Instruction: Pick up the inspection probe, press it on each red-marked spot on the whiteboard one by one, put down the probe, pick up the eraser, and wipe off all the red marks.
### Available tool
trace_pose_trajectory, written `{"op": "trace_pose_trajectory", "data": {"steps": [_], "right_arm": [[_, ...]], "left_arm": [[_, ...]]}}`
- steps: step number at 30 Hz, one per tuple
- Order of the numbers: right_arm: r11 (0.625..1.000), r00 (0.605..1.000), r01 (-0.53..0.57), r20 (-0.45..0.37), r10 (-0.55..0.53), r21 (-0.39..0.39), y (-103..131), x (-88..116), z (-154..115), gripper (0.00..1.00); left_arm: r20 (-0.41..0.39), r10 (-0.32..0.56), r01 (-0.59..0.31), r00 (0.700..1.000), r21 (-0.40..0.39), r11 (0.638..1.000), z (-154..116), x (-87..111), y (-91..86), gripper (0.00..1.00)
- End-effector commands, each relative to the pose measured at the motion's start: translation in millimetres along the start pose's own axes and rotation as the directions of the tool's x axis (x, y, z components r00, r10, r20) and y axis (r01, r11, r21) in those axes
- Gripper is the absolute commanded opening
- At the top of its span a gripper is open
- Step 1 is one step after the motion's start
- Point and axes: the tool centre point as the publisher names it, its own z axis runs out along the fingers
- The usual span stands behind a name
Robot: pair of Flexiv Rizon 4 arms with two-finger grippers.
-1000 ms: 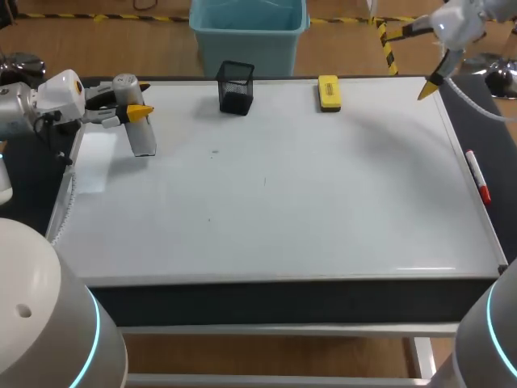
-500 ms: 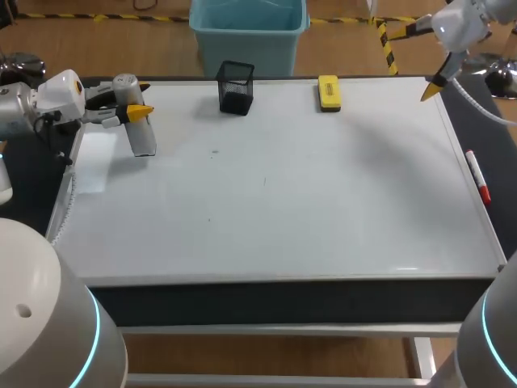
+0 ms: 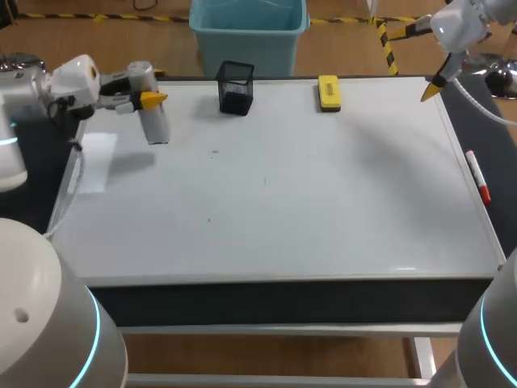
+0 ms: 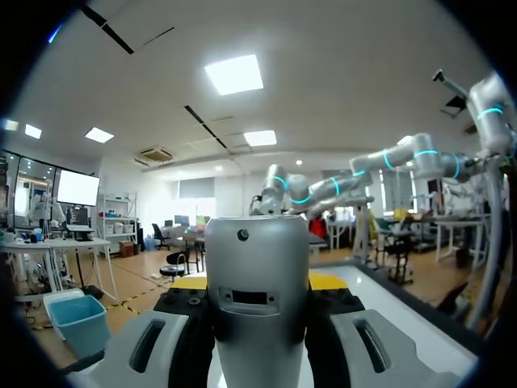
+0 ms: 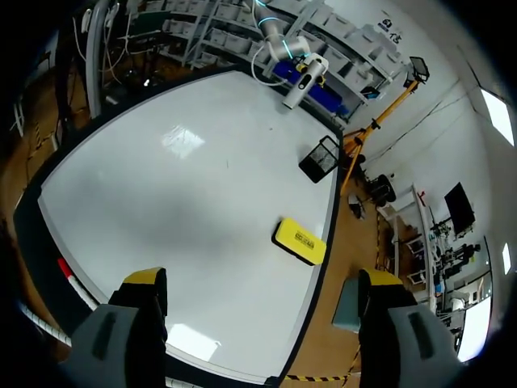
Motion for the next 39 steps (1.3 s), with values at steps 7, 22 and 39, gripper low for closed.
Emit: {"op": "trace_pose_trajectory", "data": {"steps": [7, 22, 39], "right_arm": [[1.0, 1.0, 0.001, -0.003, -0.001, 0.004, 0.4, 0.1, -0.8, 1.0], [1.0, 1.0, 0.001, -0.003, -0.001, 0.004, 0.4, 0.1, -0.8, 1.0], [1.0, 1.0, 0.001, -0.003, -0.001, 0.004, 0.4, 0.1, -0.8, 1.0]], "left_arm": [[-0.114, -0.005, 0.006, 0.993, 0.007, 1.0, 69.9, -51.9, -24.3, 0.0], [-0.214, 0.021, -0.02, 0.977, 0.007, 1.0, 138.1, -92.7, -56.3, 0.0], [-0.287, 0.027, -0.024, 0.958, 0.015, 1.0, 177.4, -127.6, -41.7, 0.0]]}}
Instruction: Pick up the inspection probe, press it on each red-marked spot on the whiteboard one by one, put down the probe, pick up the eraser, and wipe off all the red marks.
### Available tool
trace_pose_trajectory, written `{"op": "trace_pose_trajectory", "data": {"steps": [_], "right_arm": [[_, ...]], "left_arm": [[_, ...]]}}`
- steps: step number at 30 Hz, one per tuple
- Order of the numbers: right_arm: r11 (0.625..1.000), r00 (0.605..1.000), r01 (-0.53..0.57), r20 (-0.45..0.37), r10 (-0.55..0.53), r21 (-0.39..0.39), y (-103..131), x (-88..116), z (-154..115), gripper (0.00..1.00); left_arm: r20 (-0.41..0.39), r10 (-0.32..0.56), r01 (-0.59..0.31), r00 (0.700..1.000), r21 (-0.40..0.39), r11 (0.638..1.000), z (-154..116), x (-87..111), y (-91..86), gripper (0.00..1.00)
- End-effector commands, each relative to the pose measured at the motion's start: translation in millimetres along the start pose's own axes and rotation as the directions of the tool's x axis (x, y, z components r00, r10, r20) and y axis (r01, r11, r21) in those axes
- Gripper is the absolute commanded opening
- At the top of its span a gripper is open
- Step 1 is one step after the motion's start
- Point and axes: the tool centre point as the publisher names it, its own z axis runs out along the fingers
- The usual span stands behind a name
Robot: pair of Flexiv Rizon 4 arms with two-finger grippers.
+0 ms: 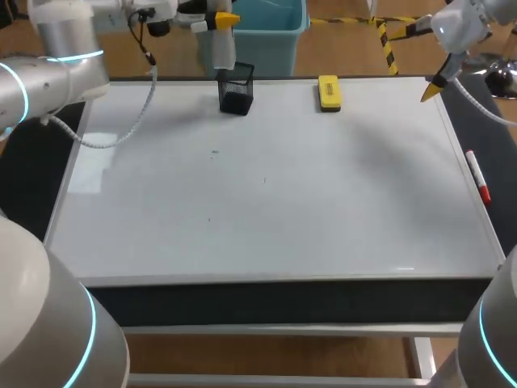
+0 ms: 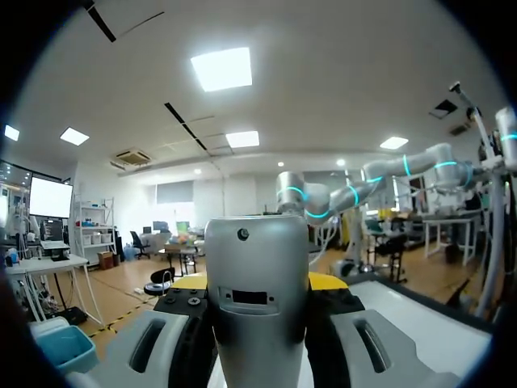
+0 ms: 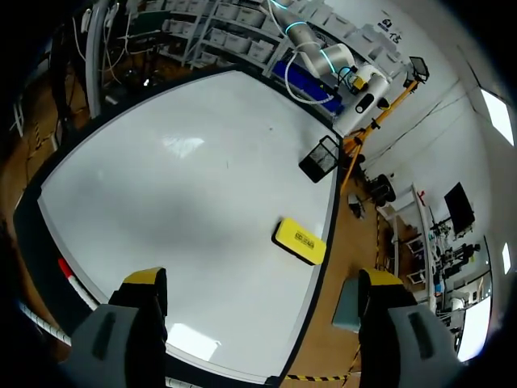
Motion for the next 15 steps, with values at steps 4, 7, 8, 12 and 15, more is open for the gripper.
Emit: {"op": "trace_pose_trajectory", "data": {"steps": [4, 7, 8, 12, 15], "right_arm": [[1.0, 1.0, 0.001, -0.004, -0.001, 0.002, -0.2, -0.4, -0.5, 1.0], [1.0, 1.0, 0.001, -0.004, -0.001, 0.002, -0.2, -0.4, -0.5, 1.0], [1.0, 1.0, 0.001, -0.004, -0.001, 0.002, -0.2, -0.4, -0.5, 1.0], [1.0, 1.0, 0.001, -0.004, -0.001, 0.002, -0.2, -0.4, -0.5, 1.0], [1.0, 1.0, 0.001, -0.004, -0.001, 0.002, -0.2, -0.4, -0.5, 1.0]], "left_arm": [[-0.176, -0.006, 0.008, 0.984, 0.014, 1.0, 8.3, -14.2, 14.3, 0.0], [-0.182, -0.008, 0.011, 0.983, 0.014, 1.0, 7.4, -17.1, 19.3, 0.0], [-0.189, -0.008, 0.012, 0.982, 0.017, 1.0, 7.2, -17.8, 20.3, 0.0], [-0.201, -0.01, 0.014, 0.98, 0.02, 1.0, 6.4, -21.0, 25.8, 0.0], [-0.215, -0.014, 0.018, 0.977, 0.016, 1.0, 6.6, -21.8, 29.6, 0.0]]}}
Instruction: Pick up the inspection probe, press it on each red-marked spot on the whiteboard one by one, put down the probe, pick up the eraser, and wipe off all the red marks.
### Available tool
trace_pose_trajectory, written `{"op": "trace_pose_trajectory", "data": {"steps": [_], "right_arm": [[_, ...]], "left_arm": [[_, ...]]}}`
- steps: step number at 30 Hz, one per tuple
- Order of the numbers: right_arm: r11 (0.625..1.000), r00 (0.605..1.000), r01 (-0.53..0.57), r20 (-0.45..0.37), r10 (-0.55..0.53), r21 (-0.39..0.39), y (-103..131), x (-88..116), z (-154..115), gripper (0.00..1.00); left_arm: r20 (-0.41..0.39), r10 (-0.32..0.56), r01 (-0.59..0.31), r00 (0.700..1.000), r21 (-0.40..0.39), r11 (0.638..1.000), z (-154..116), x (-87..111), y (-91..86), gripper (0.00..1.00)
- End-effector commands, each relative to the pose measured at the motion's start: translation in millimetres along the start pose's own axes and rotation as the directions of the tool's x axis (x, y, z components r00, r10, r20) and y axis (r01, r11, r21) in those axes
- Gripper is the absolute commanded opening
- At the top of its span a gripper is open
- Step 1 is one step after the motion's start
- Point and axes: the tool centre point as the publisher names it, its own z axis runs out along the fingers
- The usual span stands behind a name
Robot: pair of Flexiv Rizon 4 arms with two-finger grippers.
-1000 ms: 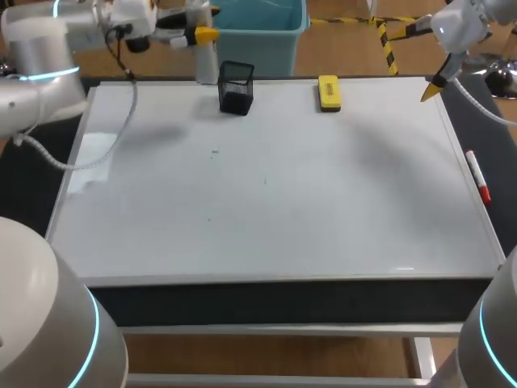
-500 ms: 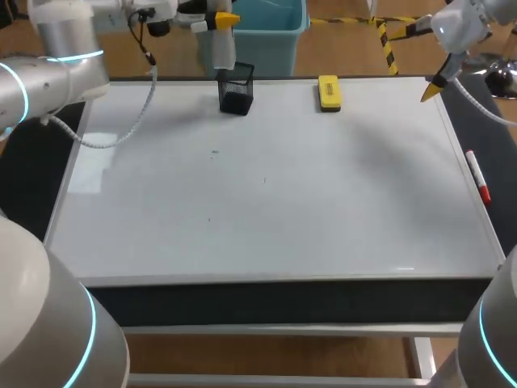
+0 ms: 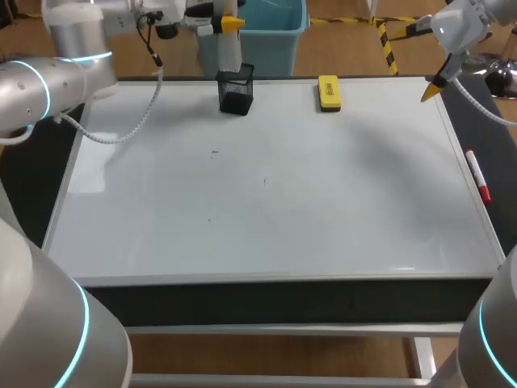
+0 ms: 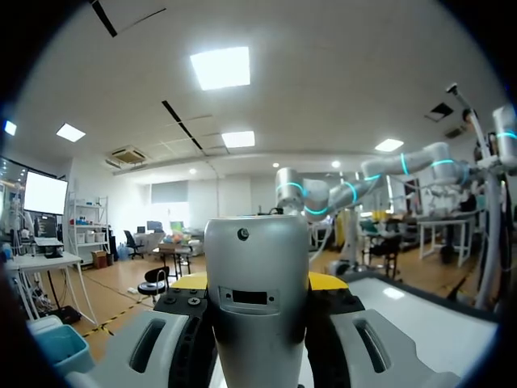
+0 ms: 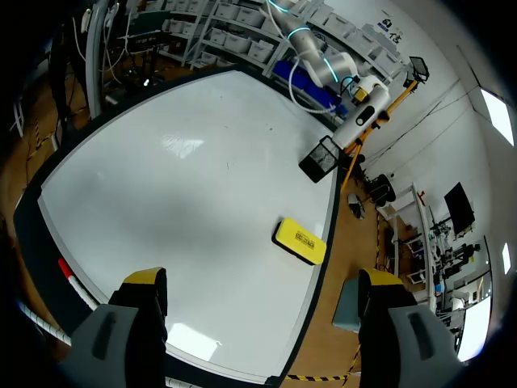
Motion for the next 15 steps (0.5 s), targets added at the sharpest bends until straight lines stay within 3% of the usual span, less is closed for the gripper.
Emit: {"op": "trace_pose_trajectory", "data": {"steps": [1, 15], "right_arm": [[1.0, 1.0, 0.001, -0.004, -0.001, 0.002, -0.2, -0.4, -0.5, 1.0], [1.0, 1.0, 0.001, -0.004, -0.001, 0.002, -0.2, -0.4, -0.5, 1.0]], "left_arm": [[-0.179, -0.003, 0.004, 0.984, 0.008, 1.0, 0.1, -8.4, 6.8, 0.0], [-0.225, -0.025, 0.025, 0.974, -0.003, 1.0, 6.7, -5.9, 22.8, 0.0]]}}
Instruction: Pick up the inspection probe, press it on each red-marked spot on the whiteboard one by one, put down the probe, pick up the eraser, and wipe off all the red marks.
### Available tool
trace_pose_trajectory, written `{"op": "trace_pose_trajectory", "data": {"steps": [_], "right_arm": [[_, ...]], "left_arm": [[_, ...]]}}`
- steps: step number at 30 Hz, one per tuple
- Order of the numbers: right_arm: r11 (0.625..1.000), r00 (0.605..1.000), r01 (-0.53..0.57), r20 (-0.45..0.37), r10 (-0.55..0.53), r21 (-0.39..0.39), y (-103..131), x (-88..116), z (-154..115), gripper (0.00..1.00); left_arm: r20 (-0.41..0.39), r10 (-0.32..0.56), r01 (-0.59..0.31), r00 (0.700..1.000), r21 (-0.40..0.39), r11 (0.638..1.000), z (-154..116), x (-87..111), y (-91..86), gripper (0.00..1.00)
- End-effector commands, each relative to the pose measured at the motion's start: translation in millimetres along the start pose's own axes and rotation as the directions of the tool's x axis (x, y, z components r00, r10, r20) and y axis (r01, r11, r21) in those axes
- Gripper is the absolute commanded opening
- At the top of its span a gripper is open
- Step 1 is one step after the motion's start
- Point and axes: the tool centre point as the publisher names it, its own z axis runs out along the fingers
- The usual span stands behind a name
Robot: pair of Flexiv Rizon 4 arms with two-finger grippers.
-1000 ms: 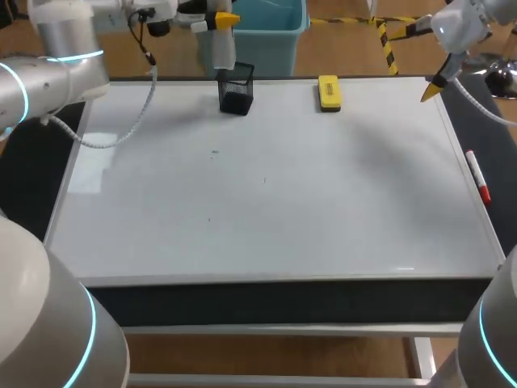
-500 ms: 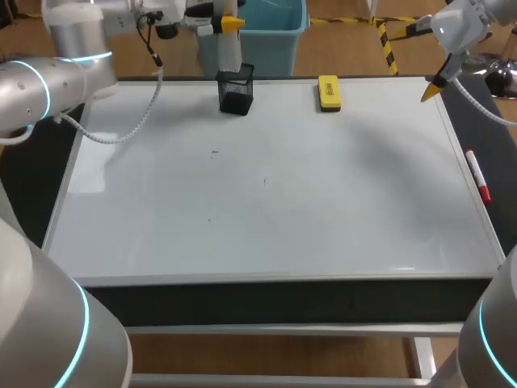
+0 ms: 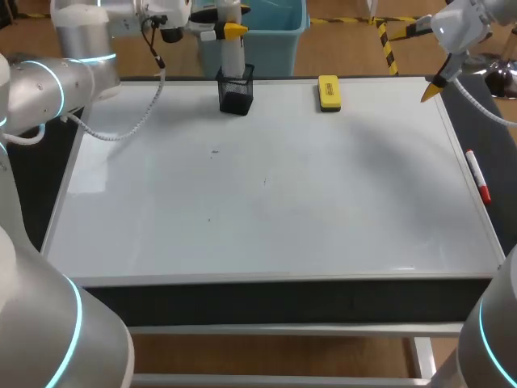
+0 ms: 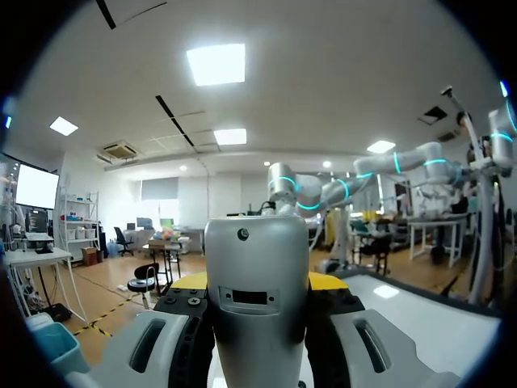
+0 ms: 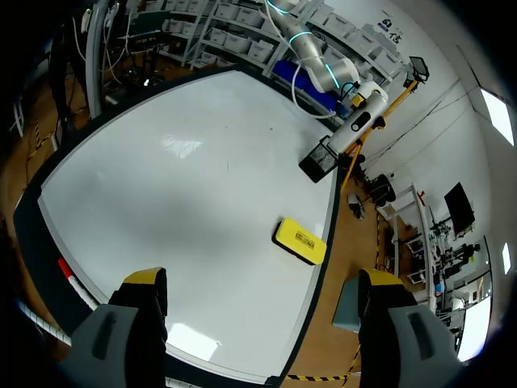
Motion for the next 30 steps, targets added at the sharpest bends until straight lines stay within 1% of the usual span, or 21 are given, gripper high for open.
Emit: {"op": "trace_pose_trajectory", "data": {"steps": [1, 6, 14, 22, 30], "right_arm": [[1.0, 1.0, 0.001, -0.004, -0.001, 0.002, -0.2, -0.4, -0.5, 1.0], [1.0, 1.0, 0.001, -0.004, -0.001, 0.002, -0.2, -0.4, -0.5, 1.0], [1.0, 1.0, 0.001, -0.004, -0.001, 0.002, -0.2, -0.4, -0.5, 1.0], [1.0, 1.0, 0.001, -0.004, -0.001, 0.002, -0.2, -0.4, -0.5, 1.0], [1.0, 1.0, 0.001, -0.004, -0.001, 0.002, -0.2, -0.4, -0.5, 1.0]], "left_arm": [[-0.171, -0.009, 0.009, 0.985, 0.004, 1.0, -0.6, -7.7, 7.8, 0.0], [-0.183, -0.015, 0.016, 0.983, 0.003, 1.0, -0.4, -8.0, 15.4, 0.0], [-0.211, -0.031, 0.032, 0.977, 0.002, 0.999, 0.0, -6.8, 37.4, 0.0], [-0.227, -0.05, 0.049, 0.973, -0.01, 0.999, 1.1, -6.3, 54.5, 0.0], [-0.24, -0.059, 0.053, 0.969, -0.033, 0.998, 4.2, -4.4, 66.1, 0.0]]}}
